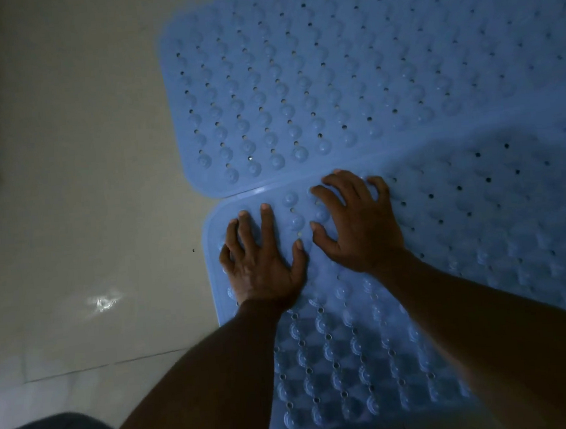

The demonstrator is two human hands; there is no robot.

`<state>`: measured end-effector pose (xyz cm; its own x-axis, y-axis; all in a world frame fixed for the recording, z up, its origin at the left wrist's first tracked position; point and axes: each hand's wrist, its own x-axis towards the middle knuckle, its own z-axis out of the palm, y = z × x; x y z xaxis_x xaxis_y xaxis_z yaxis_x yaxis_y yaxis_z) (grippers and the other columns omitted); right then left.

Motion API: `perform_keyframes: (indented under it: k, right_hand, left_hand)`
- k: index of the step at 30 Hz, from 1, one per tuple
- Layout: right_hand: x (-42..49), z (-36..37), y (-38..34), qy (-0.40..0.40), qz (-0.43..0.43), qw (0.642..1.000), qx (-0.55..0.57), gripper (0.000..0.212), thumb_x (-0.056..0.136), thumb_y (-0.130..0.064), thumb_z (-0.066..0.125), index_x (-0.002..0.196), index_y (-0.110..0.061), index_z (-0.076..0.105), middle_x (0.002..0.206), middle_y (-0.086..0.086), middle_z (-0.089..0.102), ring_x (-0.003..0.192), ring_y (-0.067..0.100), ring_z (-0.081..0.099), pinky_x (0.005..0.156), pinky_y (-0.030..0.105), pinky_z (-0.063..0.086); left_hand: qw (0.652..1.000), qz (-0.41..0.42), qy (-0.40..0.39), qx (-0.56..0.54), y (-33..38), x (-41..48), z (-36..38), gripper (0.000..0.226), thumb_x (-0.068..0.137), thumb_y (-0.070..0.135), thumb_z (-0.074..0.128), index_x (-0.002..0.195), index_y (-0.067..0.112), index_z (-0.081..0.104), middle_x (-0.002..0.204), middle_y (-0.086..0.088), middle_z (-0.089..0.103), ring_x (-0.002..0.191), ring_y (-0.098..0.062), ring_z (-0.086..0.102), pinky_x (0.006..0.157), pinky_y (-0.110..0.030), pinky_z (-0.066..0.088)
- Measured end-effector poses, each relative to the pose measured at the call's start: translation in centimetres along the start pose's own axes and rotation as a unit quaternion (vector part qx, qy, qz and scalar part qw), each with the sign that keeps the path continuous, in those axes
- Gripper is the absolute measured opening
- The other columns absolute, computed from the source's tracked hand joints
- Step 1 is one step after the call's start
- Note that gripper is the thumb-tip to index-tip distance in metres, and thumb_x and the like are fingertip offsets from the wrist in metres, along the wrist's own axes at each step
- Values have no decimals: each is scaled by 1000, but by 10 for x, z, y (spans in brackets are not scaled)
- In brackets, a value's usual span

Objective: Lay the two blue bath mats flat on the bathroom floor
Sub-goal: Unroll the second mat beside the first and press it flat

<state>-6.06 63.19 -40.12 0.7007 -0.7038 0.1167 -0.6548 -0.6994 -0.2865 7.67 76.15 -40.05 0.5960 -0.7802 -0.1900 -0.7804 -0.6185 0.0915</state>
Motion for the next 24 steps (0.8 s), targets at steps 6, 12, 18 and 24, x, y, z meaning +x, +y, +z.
perform_keyframes:
  k: [6,12,18,24]
  right_hand:
    - [-8,5,-1,-25,-2,1000,-13,53,94,-44,46,141,-21,53,150,2,51,147,23,36,117,53,25]
    - [-98,-5,1,-70,0,997,-8,63,98,-48,42,155,-21,37,166,8,26,155,27,19,123,56,17]
    - [-177,-14,2,-45,-51,998,19,53,93,-46,54,143,-29,56,160,11,38,151,32,29,117,60,29]
    - [-190,-2,7,-17,-115,993,-17,50,91,-39,57,141,-32,57,156,11,45,148,35,36,113,67,29]
  left_hand:
    - [1000,-6,13,5,5,-12,2,73,100,63,22,163,28,9,168,-15,12,155,-34,10,124,-50,12]
    - [998,39,-12,-46,16,-107,21,71,101,57,24,163,26,7,171,-6,-2,157,-27,-7,127,-47,5]
    - [999,26,-11,-36,28,-150,39,68,103,51,28,162,18,22,171,-7,9,158,-29,1,124,-49,10]
    - [997,62,-24,-38,25,-151,29,65,104,55,15,160,25,26,169,-8,17,157,-31,7,126,-45,5]
